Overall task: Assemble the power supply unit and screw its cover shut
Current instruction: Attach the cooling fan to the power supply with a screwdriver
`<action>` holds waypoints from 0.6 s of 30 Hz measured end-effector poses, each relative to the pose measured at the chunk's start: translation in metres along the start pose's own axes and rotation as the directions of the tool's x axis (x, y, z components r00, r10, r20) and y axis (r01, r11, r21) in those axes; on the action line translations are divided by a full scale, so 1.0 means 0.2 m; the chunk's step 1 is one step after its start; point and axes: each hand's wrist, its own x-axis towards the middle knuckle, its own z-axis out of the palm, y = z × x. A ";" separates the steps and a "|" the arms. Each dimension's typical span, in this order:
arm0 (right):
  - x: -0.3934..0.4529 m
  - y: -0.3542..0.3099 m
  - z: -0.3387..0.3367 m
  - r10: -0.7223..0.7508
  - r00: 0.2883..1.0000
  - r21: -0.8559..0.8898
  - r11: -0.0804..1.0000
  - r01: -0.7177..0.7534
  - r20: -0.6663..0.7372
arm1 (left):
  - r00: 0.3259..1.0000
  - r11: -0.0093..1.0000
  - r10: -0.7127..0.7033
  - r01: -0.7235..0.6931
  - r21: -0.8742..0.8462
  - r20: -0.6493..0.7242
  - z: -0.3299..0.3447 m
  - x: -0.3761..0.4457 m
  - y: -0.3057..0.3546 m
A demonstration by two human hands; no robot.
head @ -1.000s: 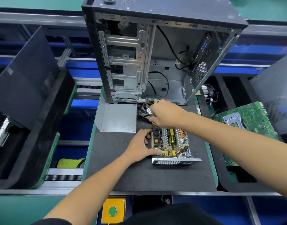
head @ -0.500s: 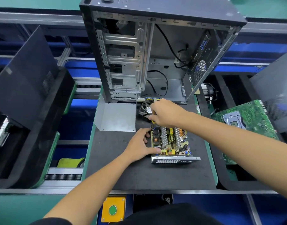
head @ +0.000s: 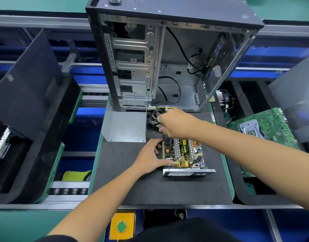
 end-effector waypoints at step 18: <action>-0.01 0.00 0.02 0.126 0.992 0.120 0.985 -0.124 -0.009 | 1.000 1.000 0.001 -0.001 -0.011 -0.003 0.00 0.00 0.00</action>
